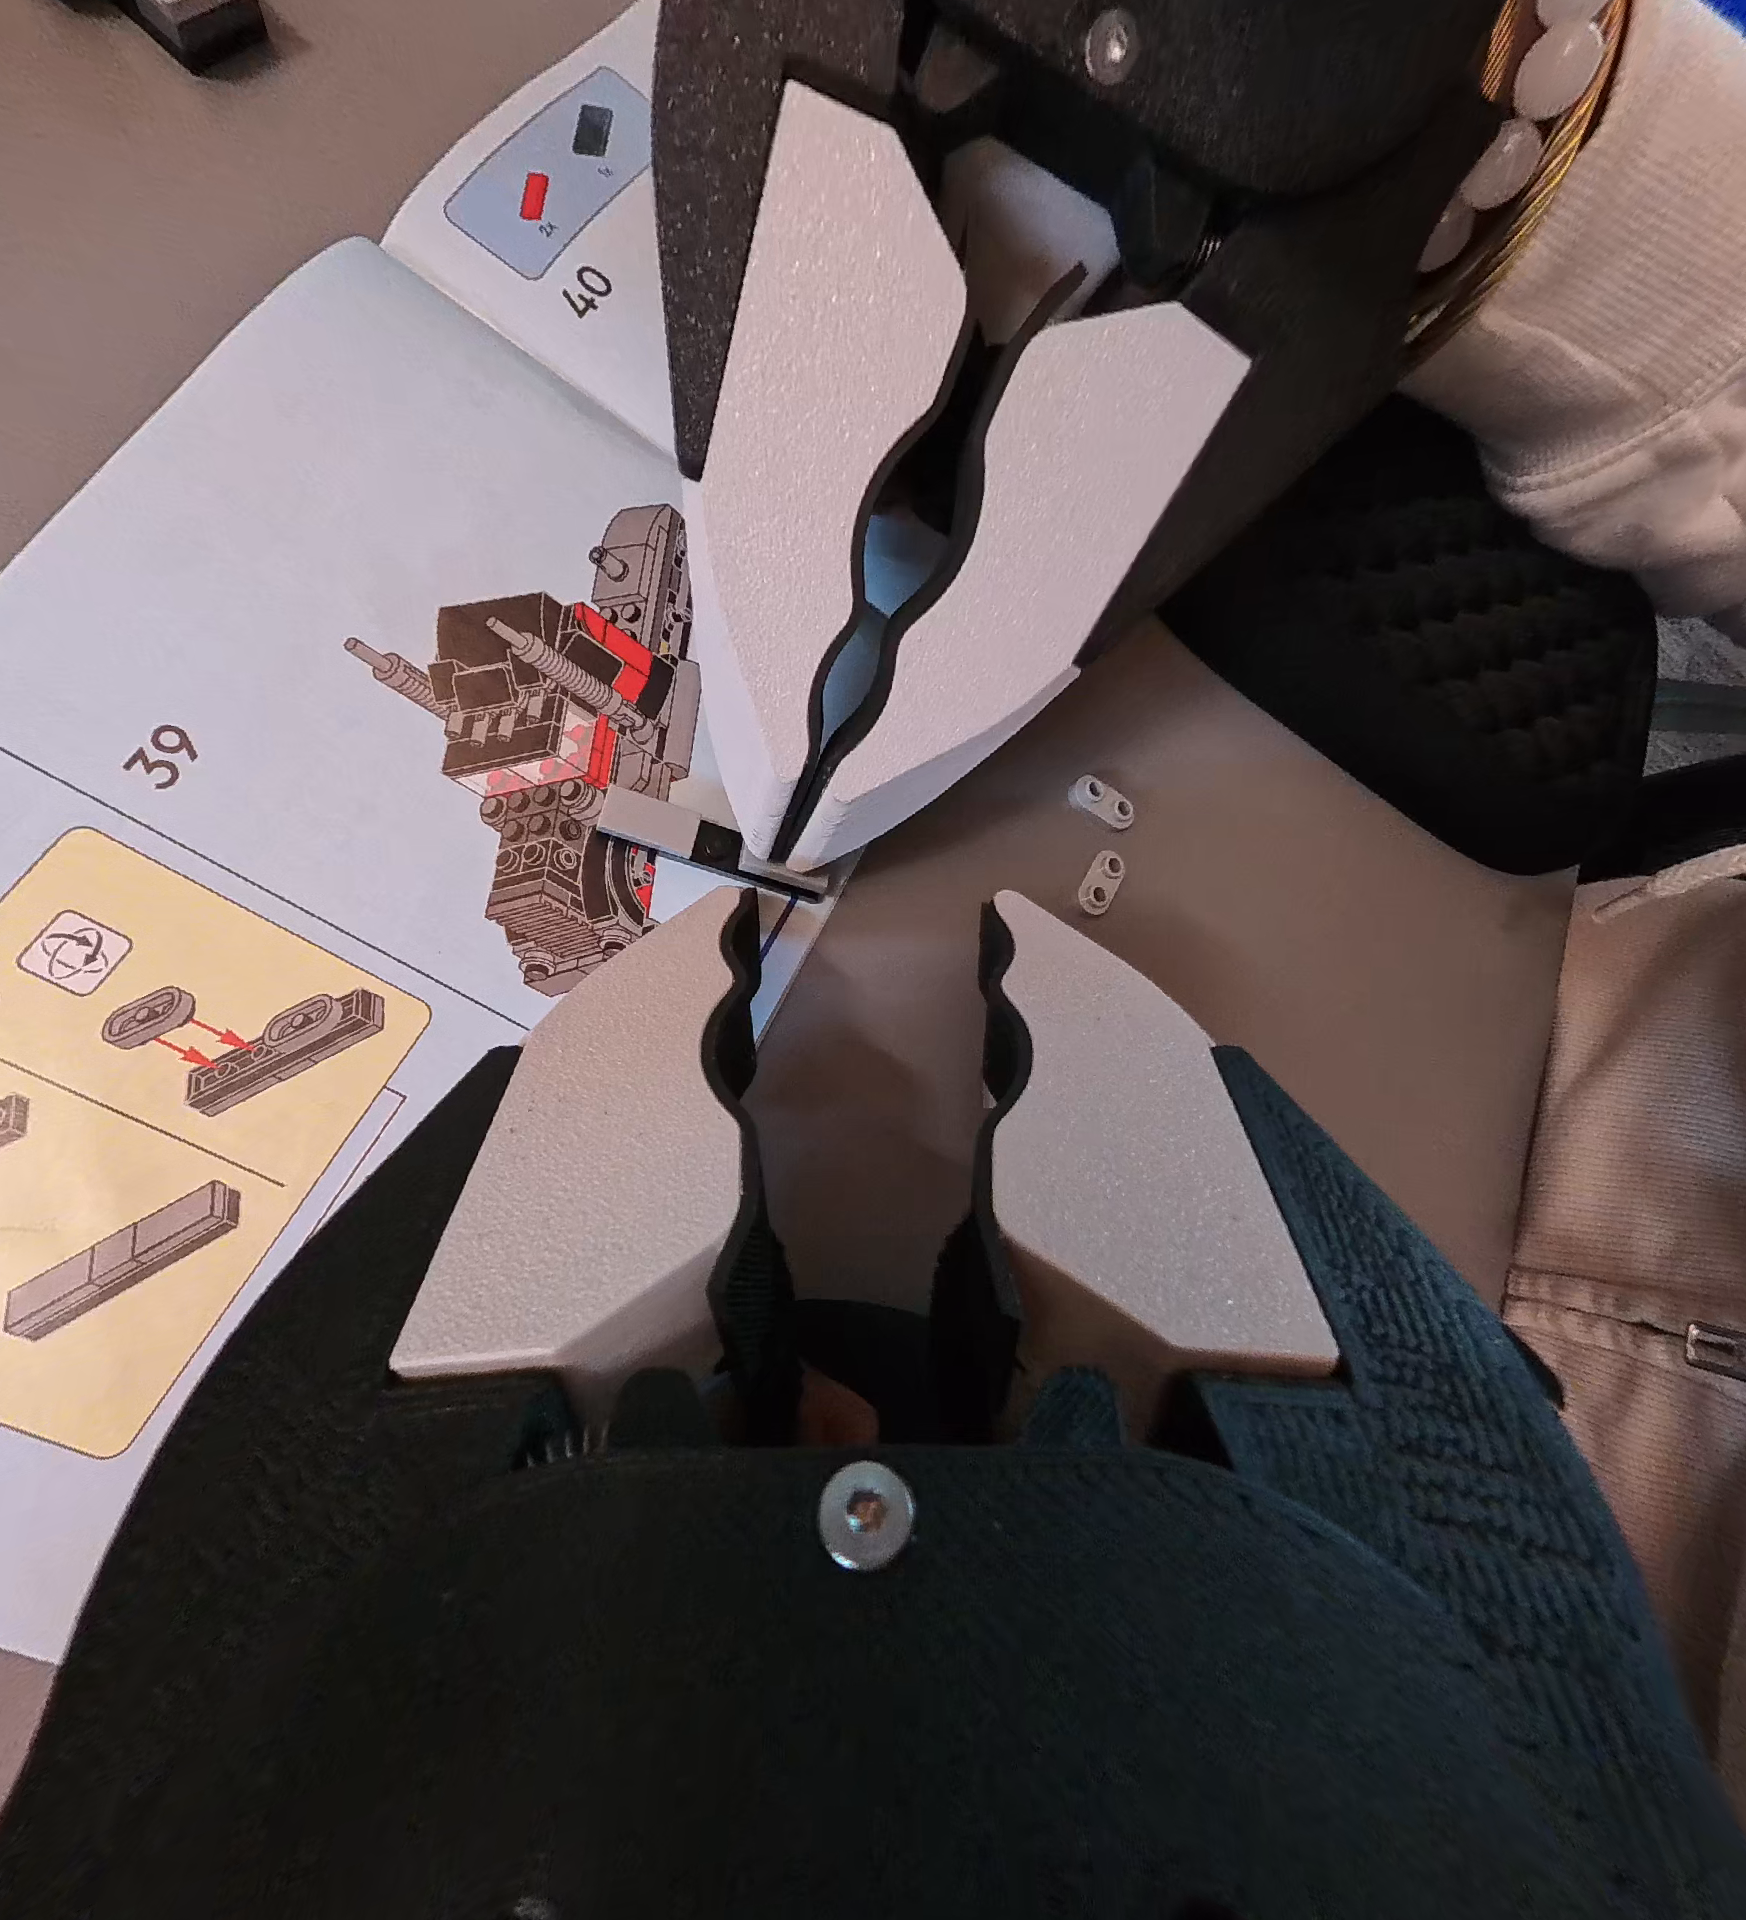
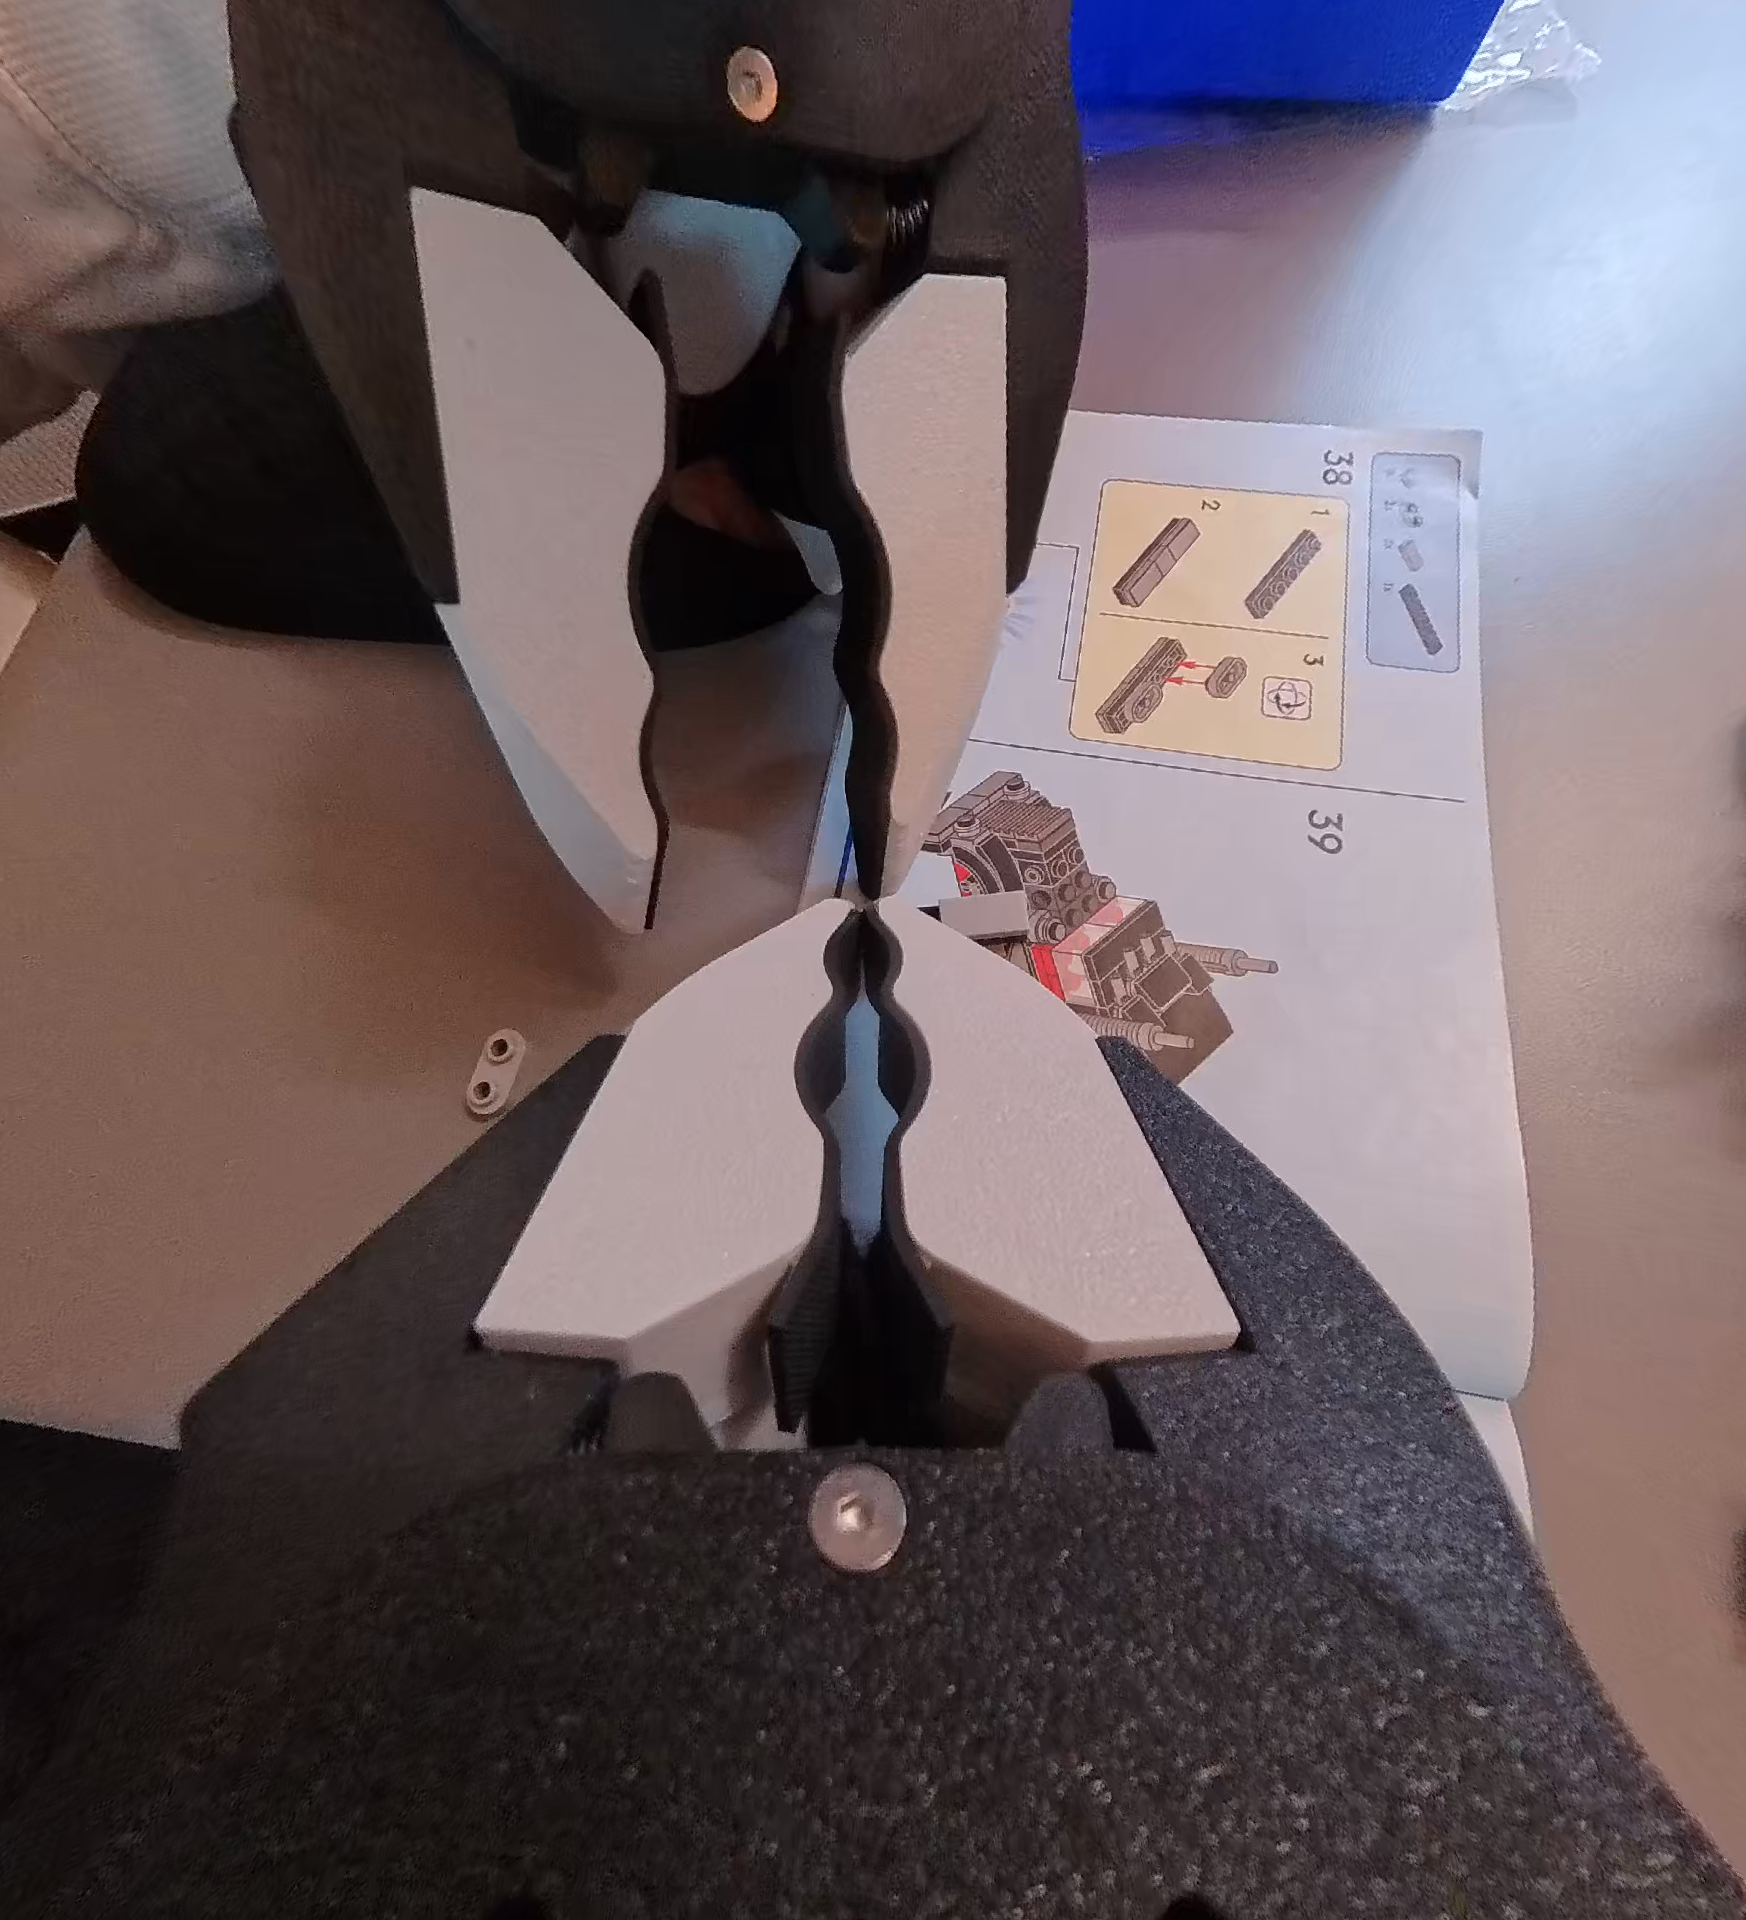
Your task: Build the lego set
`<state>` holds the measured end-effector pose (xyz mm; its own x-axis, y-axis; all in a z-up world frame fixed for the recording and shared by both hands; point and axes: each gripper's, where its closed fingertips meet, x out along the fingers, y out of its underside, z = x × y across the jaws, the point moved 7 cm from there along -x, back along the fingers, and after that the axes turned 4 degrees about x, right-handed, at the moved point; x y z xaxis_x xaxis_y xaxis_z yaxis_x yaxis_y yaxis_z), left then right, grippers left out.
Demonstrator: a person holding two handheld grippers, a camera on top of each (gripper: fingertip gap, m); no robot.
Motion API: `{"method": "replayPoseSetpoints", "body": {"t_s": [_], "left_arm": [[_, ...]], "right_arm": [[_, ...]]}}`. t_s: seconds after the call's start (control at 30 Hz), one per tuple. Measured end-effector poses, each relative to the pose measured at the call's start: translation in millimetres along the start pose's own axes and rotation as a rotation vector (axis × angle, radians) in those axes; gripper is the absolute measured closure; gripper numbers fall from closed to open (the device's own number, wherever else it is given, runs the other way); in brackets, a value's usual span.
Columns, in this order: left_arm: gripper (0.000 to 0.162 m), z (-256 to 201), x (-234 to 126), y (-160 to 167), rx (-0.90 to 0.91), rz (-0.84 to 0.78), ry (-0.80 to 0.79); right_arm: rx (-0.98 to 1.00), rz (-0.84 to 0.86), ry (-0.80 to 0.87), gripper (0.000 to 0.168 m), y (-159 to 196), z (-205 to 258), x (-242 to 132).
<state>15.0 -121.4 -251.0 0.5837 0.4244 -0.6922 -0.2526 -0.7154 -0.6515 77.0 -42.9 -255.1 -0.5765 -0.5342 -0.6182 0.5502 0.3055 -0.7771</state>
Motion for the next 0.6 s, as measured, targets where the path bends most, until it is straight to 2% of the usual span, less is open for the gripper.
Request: {"method": "replayPoseSetpoints", "body": {"t_s": [0.3, 0.6], "left_arm": [[0.122, -1, 1, 0, 0.017, -0.001, -0.015], [0.123, 2, -1, 1, -0.043, -0.032, 0.021]], "right_arm": [[-0.037, 0.176, 0.055, 0.168, -11, 4, 3], [-0.046, 0.334, 0.124, 0.168, -19, 9, 5]]}}
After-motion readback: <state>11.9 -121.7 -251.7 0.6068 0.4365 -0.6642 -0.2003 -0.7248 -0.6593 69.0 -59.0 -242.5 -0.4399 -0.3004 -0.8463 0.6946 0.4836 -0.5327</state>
